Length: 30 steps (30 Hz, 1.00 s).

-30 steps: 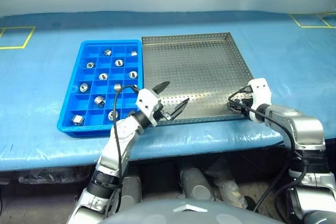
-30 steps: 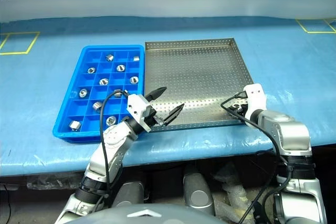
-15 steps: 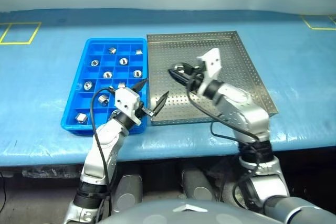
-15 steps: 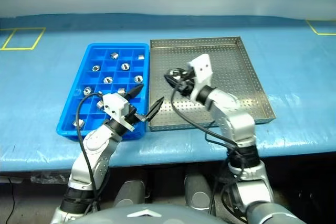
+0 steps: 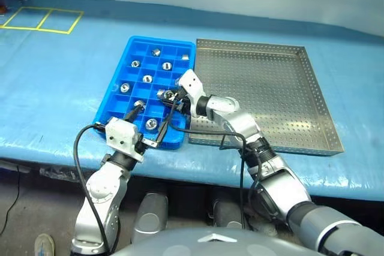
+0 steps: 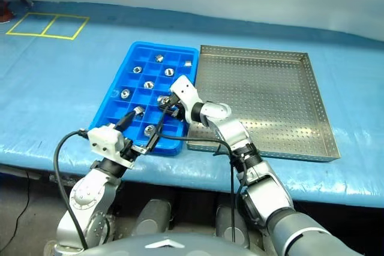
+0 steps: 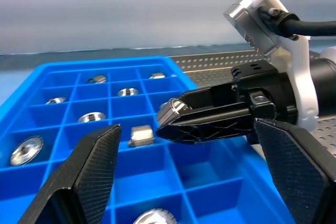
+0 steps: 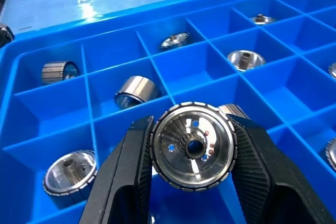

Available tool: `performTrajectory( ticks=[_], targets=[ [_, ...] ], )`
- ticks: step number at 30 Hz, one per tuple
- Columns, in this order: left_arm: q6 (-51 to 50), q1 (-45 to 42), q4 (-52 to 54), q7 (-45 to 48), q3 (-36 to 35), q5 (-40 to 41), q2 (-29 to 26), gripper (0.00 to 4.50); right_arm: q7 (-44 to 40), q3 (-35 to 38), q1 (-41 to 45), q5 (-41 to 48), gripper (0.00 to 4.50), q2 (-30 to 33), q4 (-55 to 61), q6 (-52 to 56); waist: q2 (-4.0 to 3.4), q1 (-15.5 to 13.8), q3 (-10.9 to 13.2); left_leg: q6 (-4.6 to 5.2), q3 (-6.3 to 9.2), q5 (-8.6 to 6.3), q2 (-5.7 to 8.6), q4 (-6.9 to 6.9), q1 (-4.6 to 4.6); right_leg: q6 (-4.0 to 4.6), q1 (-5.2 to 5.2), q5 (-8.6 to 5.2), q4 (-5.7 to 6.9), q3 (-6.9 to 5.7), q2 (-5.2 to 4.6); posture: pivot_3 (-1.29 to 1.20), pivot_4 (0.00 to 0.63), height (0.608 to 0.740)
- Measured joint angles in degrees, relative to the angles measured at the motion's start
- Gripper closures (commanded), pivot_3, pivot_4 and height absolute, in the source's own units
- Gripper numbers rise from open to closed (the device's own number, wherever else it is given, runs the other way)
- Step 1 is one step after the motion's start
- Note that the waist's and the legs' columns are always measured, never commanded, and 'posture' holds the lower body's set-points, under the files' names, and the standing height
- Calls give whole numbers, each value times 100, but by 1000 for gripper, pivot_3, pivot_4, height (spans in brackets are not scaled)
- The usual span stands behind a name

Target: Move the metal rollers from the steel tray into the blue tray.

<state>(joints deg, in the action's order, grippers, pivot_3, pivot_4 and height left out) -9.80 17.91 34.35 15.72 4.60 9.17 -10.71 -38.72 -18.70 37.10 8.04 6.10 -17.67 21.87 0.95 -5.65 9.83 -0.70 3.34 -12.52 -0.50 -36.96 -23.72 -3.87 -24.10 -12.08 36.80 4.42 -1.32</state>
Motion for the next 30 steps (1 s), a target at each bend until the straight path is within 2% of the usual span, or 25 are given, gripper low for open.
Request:
performTrajectory(
  ticks=[15,25,30],
  targets=[
    [-131,-409,20,65,-170,4,-222,0,-686,-185,176,-281,2783,810,421,550,-2,-90,1,-10,17,0,1,2,-4,10,6,-6,-2,-29,-6,323,150,740],
    [-219,-445,17,99,-134,3,-275,0,-998,-472,41,-370,2783,912,854,867,-2,-77,0,-11,23,0,2,-1,5,11,23,-7,-7,-35,-9,321,150,740],
    [-224,-464,17,111,-95,1,-285,0,-739,-559,26,-552,1175,872,795,708,-3,-85,-1,-13,25,1,2,-7,11,11,30,-7,-6,-38,-9,300,150,740]
  ],
)
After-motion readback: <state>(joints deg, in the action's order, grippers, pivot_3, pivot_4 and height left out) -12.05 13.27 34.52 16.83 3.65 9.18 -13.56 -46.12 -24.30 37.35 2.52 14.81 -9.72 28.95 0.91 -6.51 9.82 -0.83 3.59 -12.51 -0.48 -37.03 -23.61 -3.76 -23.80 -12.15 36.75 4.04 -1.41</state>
